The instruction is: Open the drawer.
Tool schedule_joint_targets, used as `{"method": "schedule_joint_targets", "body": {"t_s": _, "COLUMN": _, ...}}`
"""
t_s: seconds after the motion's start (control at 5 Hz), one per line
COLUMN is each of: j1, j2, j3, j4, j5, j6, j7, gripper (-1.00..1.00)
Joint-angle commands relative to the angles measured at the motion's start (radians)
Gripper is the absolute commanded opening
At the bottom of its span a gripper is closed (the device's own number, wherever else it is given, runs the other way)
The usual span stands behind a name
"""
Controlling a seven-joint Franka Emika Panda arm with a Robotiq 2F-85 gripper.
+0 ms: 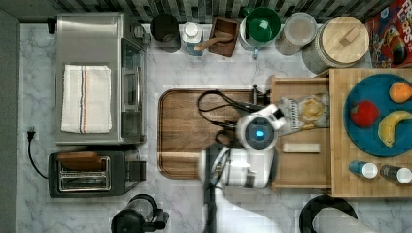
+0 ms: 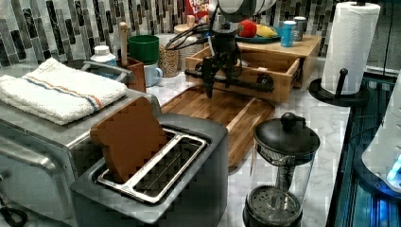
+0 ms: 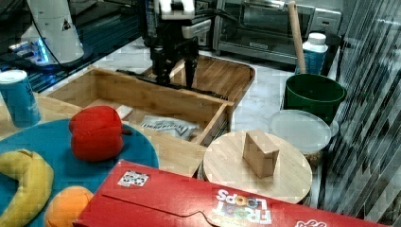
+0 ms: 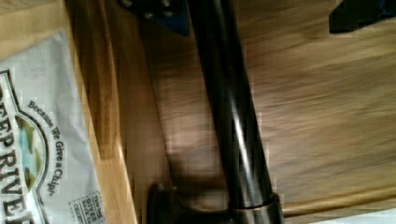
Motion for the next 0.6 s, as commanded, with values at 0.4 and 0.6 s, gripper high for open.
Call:
{"method": "schedule_joint_targets", "body": {"t_s": 0.4, "j1": 0.179, "j2": 0.004, "j3": 0.104, "j4": -0.009, "j5": -0.039, "j6": 0.016, "j7": 0.204, "gripper": 1.00}}
{"method": "schedule_joint_targets", "body": {"t_s": 0.6, "j1": 0.181, "j2": 0.004, "j3": 0.102, "j4": -0.009, "j5": -0.038, "j6": 0.016, "j7": 0.203, "gripper": 1.00}}
